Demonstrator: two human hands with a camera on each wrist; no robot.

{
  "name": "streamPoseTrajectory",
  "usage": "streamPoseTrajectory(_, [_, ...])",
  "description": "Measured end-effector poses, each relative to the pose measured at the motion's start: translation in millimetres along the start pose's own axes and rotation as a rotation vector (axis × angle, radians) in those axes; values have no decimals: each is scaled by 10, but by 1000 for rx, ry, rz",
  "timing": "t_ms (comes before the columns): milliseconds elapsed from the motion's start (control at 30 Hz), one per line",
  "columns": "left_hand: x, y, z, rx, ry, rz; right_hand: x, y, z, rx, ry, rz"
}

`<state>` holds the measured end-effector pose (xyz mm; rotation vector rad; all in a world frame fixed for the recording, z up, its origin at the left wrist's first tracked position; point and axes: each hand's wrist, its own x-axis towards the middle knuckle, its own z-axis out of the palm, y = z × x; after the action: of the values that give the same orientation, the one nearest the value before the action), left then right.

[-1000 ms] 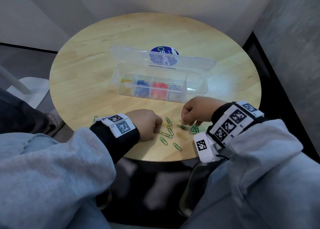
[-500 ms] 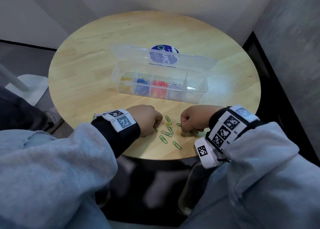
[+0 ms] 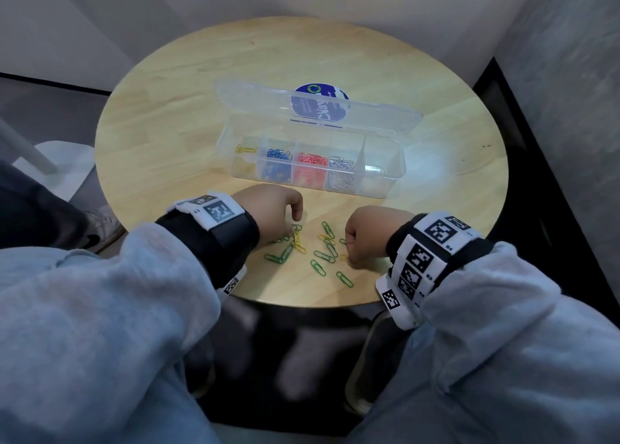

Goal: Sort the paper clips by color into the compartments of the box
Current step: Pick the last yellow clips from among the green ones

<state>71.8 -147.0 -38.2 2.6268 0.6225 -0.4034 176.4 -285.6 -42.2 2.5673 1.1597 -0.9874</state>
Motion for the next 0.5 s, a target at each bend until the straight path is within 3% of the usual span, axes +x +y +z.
streamPoseTrajectory(233, [-26,126,98,261,-123,180,-60,128,-155,213,-21,2])
streamPoseTrajectory(500, [34,125,87,351,-90,129,-59,136,-174,308,38,-37])
